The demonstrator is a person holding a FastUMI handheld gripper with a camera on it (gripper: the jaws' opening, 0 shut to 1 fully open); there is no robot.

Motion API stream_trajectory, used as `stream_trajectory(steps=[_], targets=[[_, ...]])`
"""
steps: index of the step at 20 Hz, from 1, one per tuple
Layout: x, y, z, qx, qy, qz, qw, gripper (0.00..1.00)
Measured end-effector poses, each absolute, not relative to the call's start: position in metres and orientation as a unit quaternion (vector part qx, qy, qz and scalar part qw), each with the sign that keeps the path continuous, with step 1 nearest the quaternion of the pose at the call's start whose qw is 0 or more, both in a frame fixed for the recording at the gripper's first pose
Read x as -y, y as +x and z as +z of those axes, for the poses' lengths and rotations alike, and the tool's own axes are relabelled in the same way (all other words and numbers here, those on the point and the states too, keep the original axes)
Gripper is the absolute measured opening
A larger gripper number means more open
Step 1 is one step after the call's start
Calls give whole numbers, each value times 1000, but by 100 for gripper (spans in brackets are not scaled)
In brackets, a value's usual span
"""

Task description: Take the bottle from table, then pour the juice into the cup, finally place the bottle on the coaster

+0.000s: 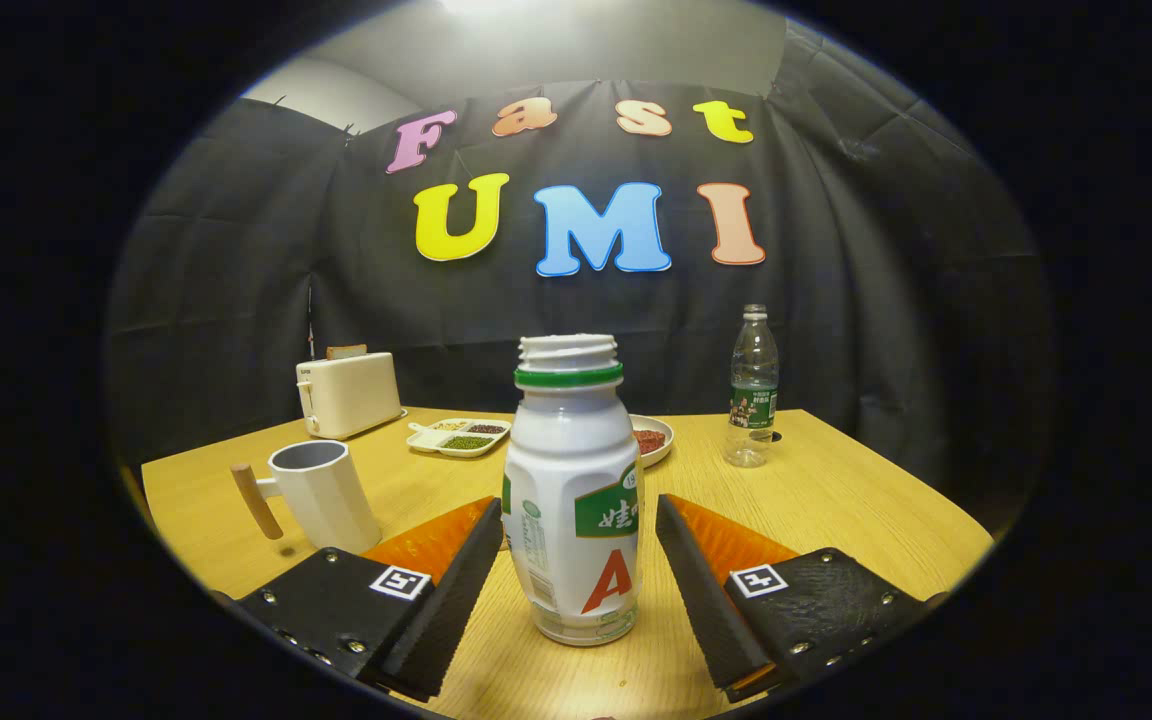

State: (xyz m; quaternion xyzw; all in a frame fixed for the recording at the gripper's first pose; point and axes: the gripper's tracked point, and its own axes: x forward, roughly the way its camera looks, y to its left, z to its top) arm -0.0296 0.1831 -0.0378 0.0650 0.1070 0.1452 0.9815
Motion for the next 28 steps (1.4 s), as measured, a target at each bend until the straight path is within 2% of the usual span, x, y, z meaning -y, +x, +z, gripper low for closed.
stream_trajectory(steps=[2, 6, 7, 11, 19, 28], targets=[[-184, -29, -40, -114, 71, 143, 981, 79], [-186, -30, -41, -97, 65, 148, 982, 76], [-185, -31, -40, -93, 68, 150, 982, 71], [-185, -33, -38, -90, 62, 144, 983, 71], [-194, -24, -1, -48, -81, 109, 990, 71], [-222, -4, 17, -28, -257, 89, 962, 71]])
